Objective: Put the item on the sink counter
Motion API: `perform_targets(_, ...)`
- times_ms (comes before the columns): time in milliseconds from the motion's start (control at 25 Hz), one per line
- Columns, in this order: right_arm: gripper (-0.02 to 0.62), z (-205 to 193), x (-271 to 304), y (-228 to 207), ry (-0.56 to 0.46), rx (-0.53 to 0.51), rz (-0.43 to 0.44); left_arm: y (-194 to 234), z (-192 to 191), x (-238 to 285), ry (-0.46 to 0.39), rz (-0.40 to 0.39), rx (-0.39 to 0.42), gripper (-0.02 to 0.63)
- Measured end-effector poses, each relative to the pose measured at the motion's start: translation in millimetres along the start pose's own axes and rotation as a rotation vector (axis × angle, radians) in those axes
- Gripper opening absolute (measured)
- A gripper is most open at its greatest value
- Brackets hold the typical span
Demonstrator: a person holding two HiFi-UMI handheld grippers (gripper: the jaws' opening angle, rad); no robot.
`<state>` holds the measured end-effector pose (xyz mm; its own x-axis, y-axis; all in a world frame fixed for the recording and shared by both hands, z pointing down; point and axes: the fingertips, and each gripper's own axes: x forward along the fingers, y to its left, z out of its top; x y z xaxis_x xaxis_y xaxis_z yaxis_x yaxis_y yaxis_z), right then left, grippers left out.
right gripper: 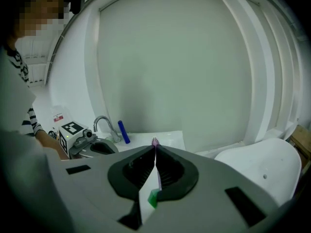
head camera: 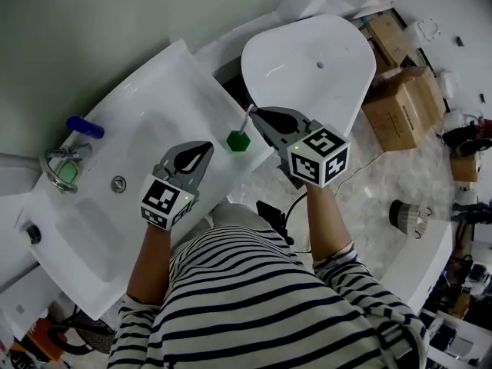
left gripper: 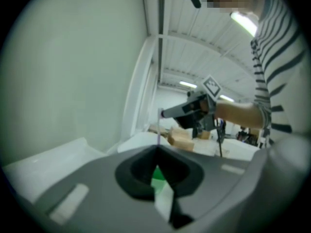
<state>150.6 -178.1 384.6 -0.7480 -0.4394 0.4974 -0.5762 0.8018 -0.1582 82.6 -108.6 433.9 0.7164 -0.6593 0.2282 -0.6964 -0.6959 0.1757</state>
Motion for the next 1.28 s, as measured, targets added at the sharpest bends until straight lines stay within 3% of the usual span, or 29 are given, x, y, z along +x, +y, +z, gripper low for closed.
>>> perform_targets(320,0.014,-63,23,-2,0.092,0.087,0.02,-2,-4,5,0.02,-0.01,0.0,0.006)
perform_targets(560,0.014,-89,40,-4,0.162,0.076,0.027,0,-7,4,0.028,-0.01,-0.004,0.008)
perform_targets(1160,0.017,-93,50,-3,0.145,0.049,0.049,-3,-4,-1,0.025,-0.007,0.005,0.008)
perform_targets(1280,0.092,-93,49,0,0.143,0.031,0.058,-4,-5,-1,0.028,-0.009,0.01,0.008)
